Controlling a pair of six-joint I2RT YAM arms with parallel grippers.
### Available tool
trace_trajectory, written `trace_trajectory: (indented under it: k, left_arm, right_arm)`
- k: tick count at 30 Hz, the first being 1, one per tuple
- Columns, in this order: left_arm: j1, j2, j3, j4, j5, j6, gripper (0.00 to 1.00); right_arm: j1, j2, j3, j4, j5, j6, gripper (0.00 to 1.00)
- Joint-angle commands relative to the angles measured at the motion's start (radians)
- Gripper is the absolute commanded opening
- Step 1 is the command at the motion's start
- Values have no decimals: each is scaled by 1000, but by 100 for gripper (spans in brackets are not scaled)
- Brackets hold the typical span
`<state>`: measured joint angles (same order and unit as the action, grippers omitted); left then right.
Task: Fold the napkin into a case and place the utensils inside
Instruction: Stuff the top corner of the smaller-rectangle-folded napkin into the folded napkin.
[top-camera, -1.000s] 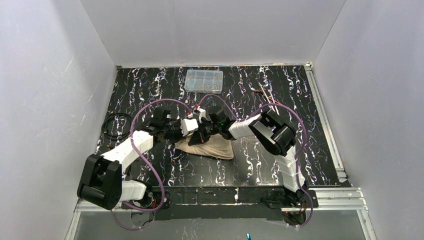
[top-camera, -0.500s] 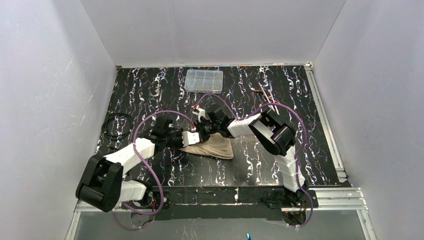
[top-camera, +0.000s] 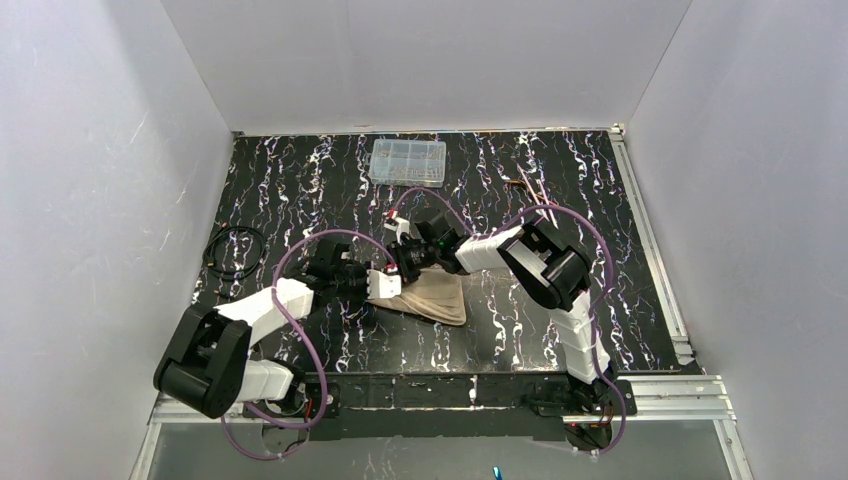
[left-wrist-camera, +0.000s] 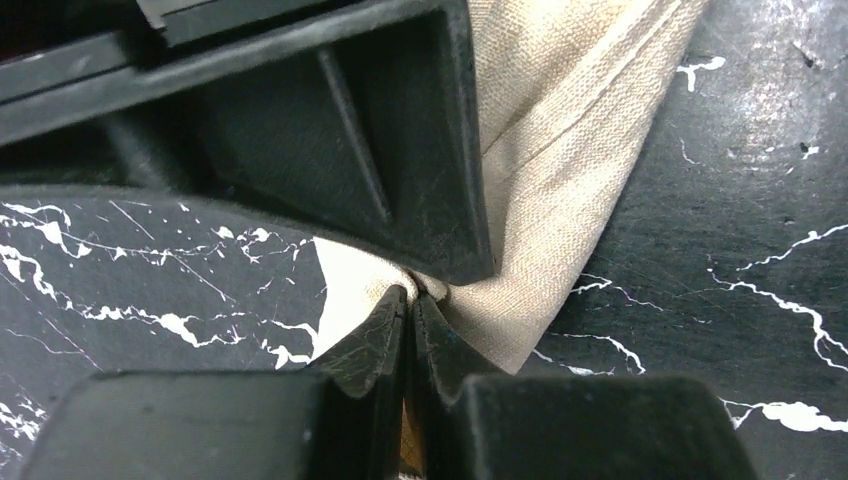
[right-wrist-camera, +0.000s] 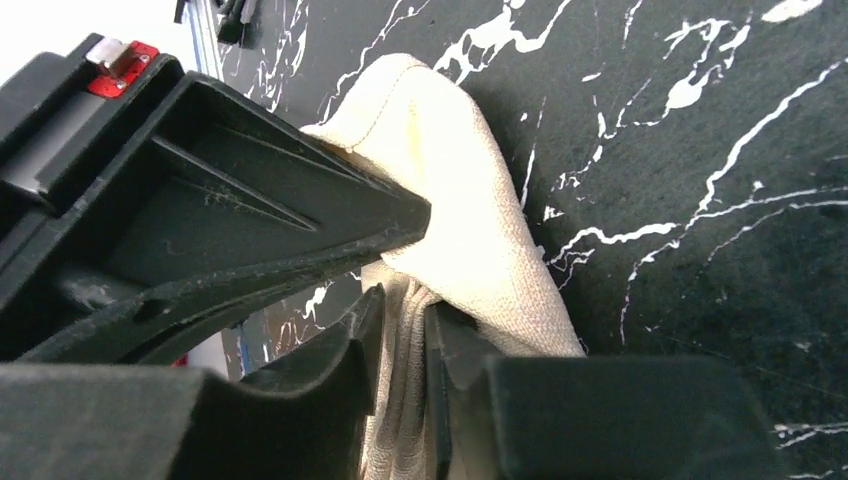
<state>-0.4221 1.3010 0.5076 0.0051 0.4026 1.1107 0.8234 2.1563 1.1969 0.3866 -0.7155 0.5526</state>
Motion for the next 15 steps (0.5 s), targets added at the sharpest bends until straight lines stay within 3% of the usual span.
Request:
trace_trajectory:
  k: [1, 2, 3, 8, 15]
  left_arm:
    - [-14, 9, -31, -33, -7, 93, 2]
    - [-15, 5, -42, -39, -6, 120, 1]
    - [-15, 2, -53, -39, -5, 144, 0]
    - [-15, -2, -106, -32, -12, 256, 0]
    - [-16, -8, -115, -21, -1, 288, 0]
  right_arm:
    - [-1, 2, -26, -115, -48, -52, 86]
    - [-4, -6, -23, -134, -49, -76, 97]
    - [-6, -15, -22, -143, -50, -98, 98]
    - [-30, -70, -9, -210, -47, -148, 99]
    - [-95, -176, -54, -347, 47, -263, 99]
